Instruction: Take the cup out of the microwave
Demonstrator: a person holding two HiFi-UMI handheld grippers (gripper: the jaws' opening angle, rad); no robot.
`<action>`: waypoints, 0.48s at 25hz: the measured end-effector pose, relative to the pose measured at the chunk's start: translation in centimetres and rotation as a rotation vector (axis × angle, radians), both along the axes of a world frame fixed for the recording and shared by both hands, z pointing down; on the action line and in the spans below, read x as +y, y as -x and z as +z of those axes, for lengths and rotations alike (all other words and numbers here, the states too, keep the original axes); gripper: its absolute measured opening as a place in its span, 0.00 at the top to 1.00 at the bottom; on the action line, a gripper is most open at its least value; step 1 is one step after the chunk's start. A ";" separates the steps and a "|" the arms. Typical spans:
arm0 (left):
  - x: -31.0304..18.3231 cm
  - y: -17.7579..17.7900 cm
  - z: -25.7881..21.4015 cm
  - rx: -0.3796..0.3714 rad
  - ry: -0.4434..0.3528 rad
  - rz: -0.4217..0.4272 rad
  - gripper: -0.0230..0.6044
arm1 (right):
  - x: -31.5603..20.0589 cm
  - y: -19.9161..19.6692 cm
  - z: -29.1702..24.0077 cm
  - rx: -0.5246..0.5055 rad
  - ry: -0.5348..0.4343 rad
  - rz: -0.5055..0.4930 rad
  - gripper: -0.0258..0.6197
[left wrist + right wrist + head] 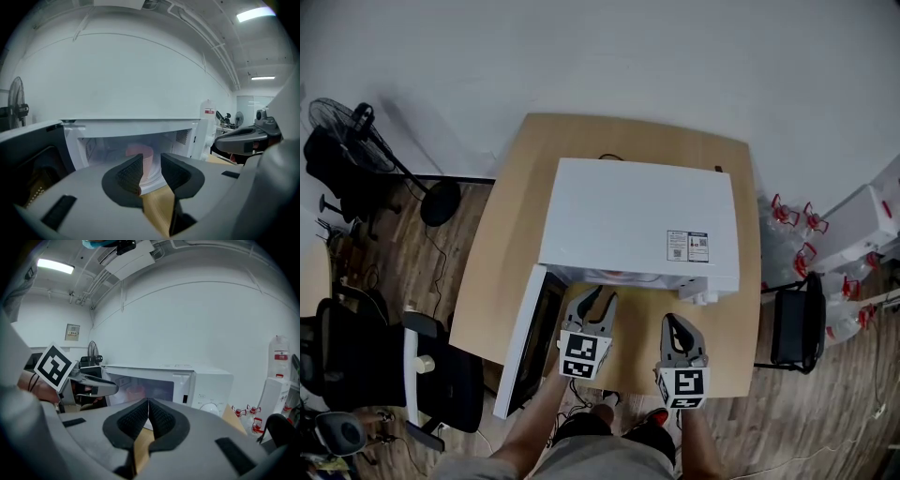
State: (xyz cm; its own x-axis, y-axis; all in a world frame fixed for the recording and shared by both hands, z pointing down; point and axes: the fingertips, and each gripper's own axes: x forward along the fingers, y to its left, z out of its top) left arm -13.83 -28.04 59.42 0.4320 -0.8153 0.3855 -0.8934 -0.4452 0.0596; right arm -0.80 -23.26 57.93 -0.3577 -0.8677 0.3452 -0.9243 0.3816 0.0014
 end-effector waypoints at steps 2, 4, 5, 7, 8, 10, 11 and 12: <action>-0.6 -0.2 0.7 0.008 0.010 0.013 0.71 | -0.2 -0.1 0.2 -0.006 0.007 0.010 0.93; -1.3 -0.5 1.3 0.012 0.017 0.017 0.64 | -0.3 -0.2 0.4 -0.011 0.013 0.018 0.93; -1.7 -0.6 1.4 0.010 0.017 0.014 0.61 | -0.4 -0.3 0.6 -0.011 0.018 0.022 0.93; -2.6 -0.8 1.6 -0.003 0.012 0.008 0.53 | -0.5 -0.4 0.9 -0.009 0.026 0.030 0.93; -3.0 -0.8 1.8 -0.013 0.011 0.006 0.50 | -0.6 -0.4 1.0 -0.009 0.030 0.033 0.93; -3.7 -0.8 2.5 -0.026 0.020 0.003 0.44 | -0.7 -0.2 1.2 -0.012 0.035 0.034 0.93; -4.1 -0.8 2.9 -0.028 0.027 -0.001 0.40 | -0.7 -0.1 1.3 -0.013 0.037 0.033 0.93; -4.4 -0.8 3.1 -0.028 0.032 -0.005 0.38 | -0.7 0.0 1.4 -0.013 0.039 0.032 0.93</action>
State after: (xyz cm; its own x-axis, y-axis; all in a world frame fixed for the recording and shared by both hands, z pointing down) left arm -13.05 -32.49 62.56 0.4167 -0.8044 0.4234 -0.8971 -0.4391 0.0487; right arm -0.83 -24.01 59.30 -0.3345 -0.8647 0.3748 -0.9360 0.3511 -0.0253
